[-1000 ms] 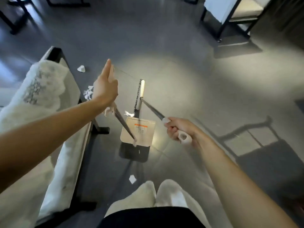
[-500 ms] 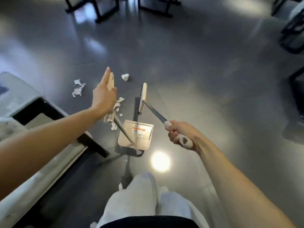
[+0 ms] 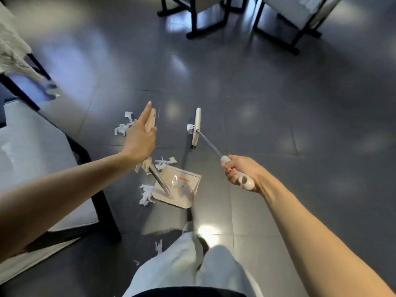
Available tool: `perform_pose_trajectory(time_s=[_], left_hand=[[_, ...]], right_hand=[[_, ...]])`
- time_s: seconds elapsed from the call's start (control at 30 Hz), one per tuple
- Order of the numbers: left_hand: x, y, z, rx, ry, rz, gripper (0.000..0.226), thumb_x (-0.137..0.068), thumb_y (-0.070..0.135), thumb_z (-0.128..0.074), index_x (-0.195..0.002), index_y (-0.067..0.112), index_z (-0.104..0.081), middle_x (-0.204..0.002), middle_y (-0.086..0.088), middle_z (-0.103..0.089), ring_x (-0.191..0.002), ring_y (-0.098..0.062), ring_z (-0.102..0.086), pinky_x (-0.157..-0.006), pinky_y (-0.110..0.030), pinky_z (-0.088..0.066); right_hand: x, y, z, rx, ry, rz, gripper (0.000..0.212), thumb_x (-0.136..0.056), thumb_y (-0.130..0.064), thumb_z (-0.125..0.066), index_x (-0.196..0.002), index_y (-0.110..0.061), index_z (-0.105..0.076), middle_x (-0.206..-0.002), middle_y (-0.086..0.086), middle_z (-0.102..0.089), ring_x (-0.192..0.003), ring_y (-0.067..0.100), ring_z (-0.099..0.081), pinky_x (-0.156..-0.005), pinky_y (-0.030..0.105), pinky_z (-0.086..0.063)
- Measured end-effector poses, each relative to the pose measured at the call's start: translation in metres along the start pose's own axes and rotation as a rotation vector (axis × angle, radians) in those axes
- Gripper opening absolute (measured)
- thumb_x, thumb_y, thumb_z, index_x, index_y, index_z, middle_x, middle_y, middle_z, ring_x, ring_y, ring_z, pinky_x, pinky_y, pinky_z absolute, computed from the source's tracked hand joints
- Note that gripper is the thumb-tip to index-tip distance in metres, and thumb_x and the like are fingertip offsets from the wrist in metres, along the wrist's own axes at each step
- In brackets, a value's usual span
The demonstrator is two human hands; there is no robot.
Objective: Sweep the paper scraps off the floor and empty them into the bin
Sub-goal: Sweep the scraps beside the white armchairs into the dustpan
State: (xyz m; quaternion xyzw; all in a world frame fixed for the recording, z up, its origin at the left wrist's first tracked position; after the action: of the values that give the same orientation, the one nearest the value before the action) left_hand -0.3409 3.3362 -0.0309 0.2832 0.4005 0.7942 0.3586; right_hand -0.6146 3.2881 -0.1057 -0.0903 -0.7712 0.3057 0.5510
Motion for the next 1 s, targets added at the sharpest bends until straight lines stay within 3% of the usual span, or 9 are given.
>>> perform_pose_trajectory(time_s=[0.1,0.27,0.37,0.47,0.57,0.63,0.73,0.83,1.0], left_hand=[[-0.046,0.023,-0.018,0.002,0.072,0.02,0.069,-0.094,0.006,-0.045,-0.15,0.041,-0.025,-0.142,0.001,-0.051,-0.102,-0.034,-0.062,-0.087,-0.041,-0.053],[-0.117,0.057,-0.065,0.053,0.17,0.12,0.068,-0.092,-0.001,-0.044,-0.151,0.03,-0.028,-0.144,-0.001,-0.05,-0.125,-0.034,-0.051,-0.103,-0.047,-0.044],[-0.153,0.07,-0.097,0.068,0.247,0.188,0.07,-0.091,-0.001,-0.044,-0.15,0.032,-0.029,-0.144,0.006,-0.048,-0.125,-0.023,-0.053,-0.103,-0.047,-0.045],[-0.178,0.078,-0.12,0.081,0.332,0.253,0.069,-0.091,0.001,-0.043,-0.15,0.033,-0.028,-0.146,0.011,-0.043,-0.132,-0.01,-0.045,-0.108,-0.043,-0.04],[-0.191,0.084,-0.138,0.053,0.435,0.335,0.067,-0.094,0.005,-0.045,-0.15,0.037,-0.027,-0.145,0.007,-0.046,-0.129,-0.016,-0.049,-0.106,-0.037,-0.042],[-0.191,0.087,-0.147,0.01,0.487,0.395,0.067,-0.095,0.01,-0.047,-0.148,0.044,-0.026,-0.14,0.0,-0.052,-0.111,-0.025,-0.059,-0.094,-0.035,-0.049],[-0.179,0.091,-0.159,-0.011,0.558,0.452,0.067,-0.096,0.012,-0.049,-0.148,0.047,-0.023,-0.134,0.0,-0.055,-0.093,-0.019,-0.061,-0.085,-0.027,-0.047],[-0.153,0.094,-0.175,0.017,0.611,0.508,0.068,-0.097,0.012,-0.05,-0.148,0.048,-0.023,-0.131,0.002,-0.054,-0.081,-0.017,-0.062,-0.084,-0.033,-0.052],[-0.08,0.095,-0.201,0.071,0.741,0.599,0.067,-0.097,0.014,-0.05,-0.146,0.051,-0.024,-0.136,0.009,-0.05,-0.101,-0.022,-0.061,-0.095,-0.041,-0.05]], right_hand=[[-0.05,-0.061,0.02,0.071,-0.014,-0.017,0.022,-0.094,0.006,-0.045,-0.1,-0.015,-0.047,-0.044,-0.003,-0.043,-0.033,0.004,-0.037,-0.032,0.014,-0.033],[-0.126,-0.164,0.058,0.225,-0.046,-0.049,0.026,-0.094,0.007,-0.044,-0.112,-0.012,-0.042,-0.058,0.001,-0.04,-0.032,0.003,-0.036,-0.031,0.014,-0.032],[-0.168,-0.221,0.081,0.368,-0.089,-0.085,0.026,-0.095,0.005,-0.044,-0.115,-0.011,-0.042,-0.064,0.003,-0.04,-0.032,0.002,-0.036,-0.032,0.013,-0.032],[-0.205,-0.266,0.104,0.524,-0.115,-0.116,0.04,-0.095,0.005,-0.046,-0.128,-0.017,-0.04,-0.07,0.004,-0.043,-0.033,0.002,-0.038,-0.034,0.014,-0.035],[-0.235,-0.299,0.12,0.779,-0.187,-0.133,0.044,-0.094,0.005,-0.047,-0.136,-0.002,-0.034,-0.072,0.004,-0.04,-0.034,0.002,-0.039,-0.034,0.015,-0.035],[-0.251,-0.311,0.129,0.887,-0.222,-0.155,0.047,-0.095,0.004,-0.047,-0.139,-0.005,-0.031,-0.071,0.004,-0.039,-0.034,0.003,-0.039,-0.033,0.014,-0.035],[-0.262,-0.309,0.133,0.929,-0.331,-0.239,0.034,-0.095,0.002,-0.047,-0.126,-0.012,-0.043,-0.069,0.004,-0.039,-0.034,0.003,-0.04,-0.031,0.013,-0.033],[-0.263,-0.296,0.132,0.964,-0.429,-0.287,0.021,-0.094,0.003,-0.047,-0.11,-0.012,-0.046,-0.065,0.003,-0.043,-0.037,0.002,-0.041,-0.034,0.015,-0.035],[-0.242,-0.255,0.128,0.985,-0.562,-0.359,0.027,-0.092,0.006,-0.046,-0.089,-0.021,-0.047,-0.046,-0.002,-0.052,-0.037,0.003,-0.042,-0.035,0.016,-0.037]])
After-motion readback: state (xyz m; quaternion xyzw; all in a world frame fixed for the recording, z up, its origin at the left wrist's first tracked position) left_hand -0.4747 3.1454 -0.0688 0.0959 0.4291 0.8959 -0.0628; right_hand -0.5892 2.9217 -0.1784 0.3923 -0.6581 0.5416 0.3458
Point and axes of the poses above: each hand's wrist, its own x-axis away from the middle knuckle, its own z-axis out of the back of the hand, y = z × x, the point moved 9 cm from there along -x, towards the middle knuckle
